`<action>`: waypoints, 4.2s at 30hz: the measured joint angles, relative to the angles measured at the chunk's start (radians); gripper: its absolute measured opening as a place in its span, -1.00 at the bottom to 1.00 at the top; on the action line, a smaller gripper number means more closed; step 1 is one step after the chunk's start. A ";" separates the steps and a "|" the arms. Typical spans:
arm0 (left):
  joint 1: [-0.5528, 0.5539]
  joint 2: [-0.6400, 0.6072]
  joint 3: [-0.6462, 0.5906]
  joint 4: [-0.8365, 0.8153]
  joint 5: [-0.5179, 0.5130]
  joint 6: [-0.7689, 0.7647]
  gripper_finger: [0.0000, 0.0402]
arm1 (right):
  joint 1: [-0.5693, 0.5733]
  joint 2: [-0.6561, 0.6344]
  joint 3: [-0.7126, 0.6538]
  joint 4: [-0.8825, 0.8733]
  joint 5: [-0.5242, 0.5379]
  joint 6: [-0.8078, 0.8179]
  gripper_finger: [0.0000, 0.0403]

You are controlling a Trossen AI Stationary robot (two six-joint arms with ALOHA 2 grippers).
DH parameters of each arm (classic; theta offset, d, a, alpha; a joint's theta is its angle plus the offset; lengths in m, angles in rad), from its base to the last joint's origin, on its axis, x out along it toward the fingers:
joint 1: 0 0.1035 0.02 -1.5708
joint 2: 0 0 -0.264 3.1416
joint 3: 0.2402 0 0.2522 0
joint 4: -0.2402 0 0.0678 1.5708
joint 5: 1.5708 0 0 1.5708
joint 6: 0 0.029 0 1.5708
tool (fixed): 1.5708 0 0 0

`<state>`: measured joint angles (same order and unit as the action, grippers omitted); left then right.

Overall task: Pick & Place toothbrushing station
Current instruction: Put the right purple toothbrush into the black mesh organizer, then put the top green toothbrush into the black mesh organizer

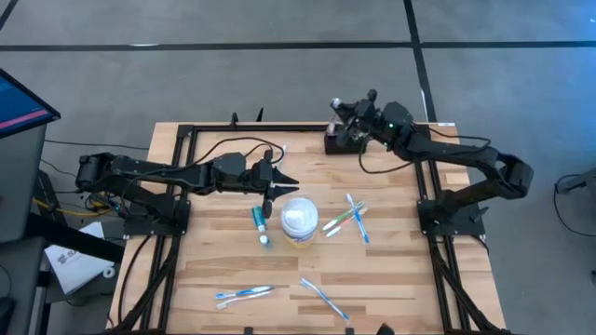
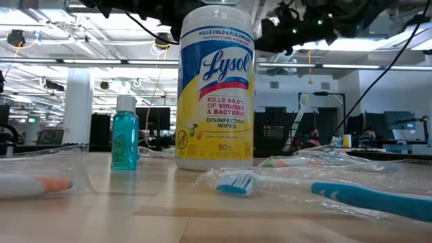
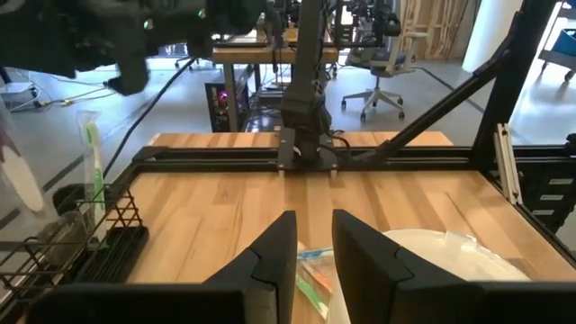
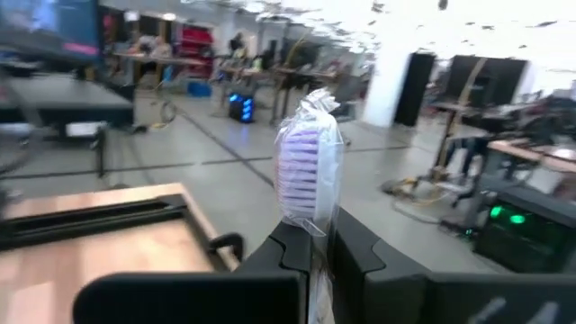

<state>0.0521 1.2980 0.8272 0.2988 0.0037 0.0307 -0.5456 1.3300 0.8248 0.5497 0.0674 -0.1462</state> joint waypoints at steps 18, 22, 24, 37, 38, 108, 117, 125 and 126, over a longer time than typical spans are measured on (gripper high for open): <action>-0.001 0.000 -0.001 0.017 0.000 0.025 -0.67 | -0.167 0.166 -0.075 0.255 -0.096 0.050 -0.98; -0.002 0.000 -0.001 0.017 0.000 0.025 -0.67 | -0.182 0.187 -0.074 0.270 -0.096 0.060 -0.98; -0.002 0.000 -0.001 0.017 0.000 0.025 -0.67 | -0.184 0.207 -0.074 0.279 -0.096 0.069 -0.98; -0.002 0.000 -0.001 0.016 0.000 0.025 -0.67 | -0.198 0.358 -0.074 0.387 -0.097 0.105 -0.98; -0.002 0.000 -0.001 0.016 0.001 0.025 -0.67 | -0.199 0.365 -0.074 0.387 -0.097 0.105 -0.98; -0.002 0.000 -0.001 0.016 0.000 0.025 -0.67 | -0.199 0.475 -0.074 0.436 -0.127 0.138 -0.30; -0.002 0.000 -0.001 0.016 0.000 0.025 -0.67 | -0.199 0.444 -0.073 0.449 -0.126 0.125 -0.02; -0.002 0.000 -0.001 0.016 0.000 0.025 -0.67 | -0.199 0.324 -0.072 0.379 -0.122 0.109 0.05; -0.002 0.000 -0.001 0.016 0.000 0.025 -0.67 | -0.199 0.305 -0.072 0.360 -0.122 0.109 0.05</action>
<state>0.0502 1.2984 0.8265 0.3149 0.0040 0.0555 -0.7448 1.6354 0.7525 0.9092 -0.0544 -0.0372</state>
